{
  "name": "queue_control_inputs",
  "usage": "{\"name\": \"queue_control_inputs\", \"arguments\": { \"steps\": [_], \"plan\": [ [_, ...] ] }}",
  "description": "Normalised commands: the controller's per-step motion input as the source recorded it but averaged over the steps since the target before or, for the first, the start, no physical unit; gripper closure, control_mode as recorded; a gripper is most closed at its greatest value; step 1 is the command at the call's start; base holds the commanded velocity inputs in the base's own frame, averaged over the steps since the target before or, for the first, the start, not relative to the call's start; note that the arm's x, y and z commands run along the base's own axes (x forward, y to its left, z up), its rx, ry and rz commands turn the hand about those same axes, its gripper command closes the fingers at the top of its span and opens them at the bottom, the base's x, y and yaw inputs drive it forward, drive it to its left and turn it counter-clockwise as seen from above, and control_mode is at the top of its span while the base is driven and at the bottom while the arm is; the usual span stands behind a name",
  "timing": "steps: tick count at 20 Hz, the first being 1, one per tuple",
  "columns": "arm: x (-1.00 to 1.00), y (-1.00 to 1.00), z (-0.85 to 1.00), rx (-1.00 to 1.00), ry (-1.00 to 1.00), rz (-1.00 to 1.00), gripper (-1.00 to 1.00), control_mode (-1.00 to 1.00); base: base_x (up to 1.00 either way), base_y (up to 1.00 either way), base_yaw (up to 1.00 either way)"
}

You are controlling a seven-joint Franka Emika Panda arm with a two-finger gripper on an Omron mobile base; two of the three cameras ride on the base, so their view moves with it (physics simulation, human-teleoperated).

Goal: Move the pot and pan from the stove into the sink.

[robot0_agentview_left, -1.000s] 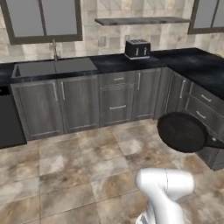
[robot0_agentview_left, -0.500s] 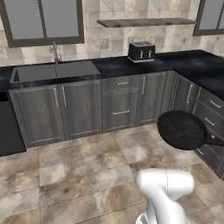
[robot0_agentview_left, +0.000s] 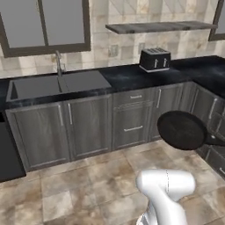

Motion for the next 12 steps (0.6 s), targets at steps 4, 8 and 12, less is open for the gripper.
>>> {"name": "queue_control_inputs", "arguments": {
  "steps": [4, 8, 12],
  "plan": [
    [0.00, 0.00, 0.00, 0.00, 0.00, 0.00, 1.00, 1.00, 1.00, 0.47, -0.07],
    [0.00, 0.00, 0.00, 0.00, 0.00, 0.00, 1.00, 1.00, 1.00, 0.48, -0.08],
    [0.00, 0.00, 0.00, 0.00, 0.00, 0.00, 1.00, 1.00, 1.00, 0.50, -0.07]
  ]
}}
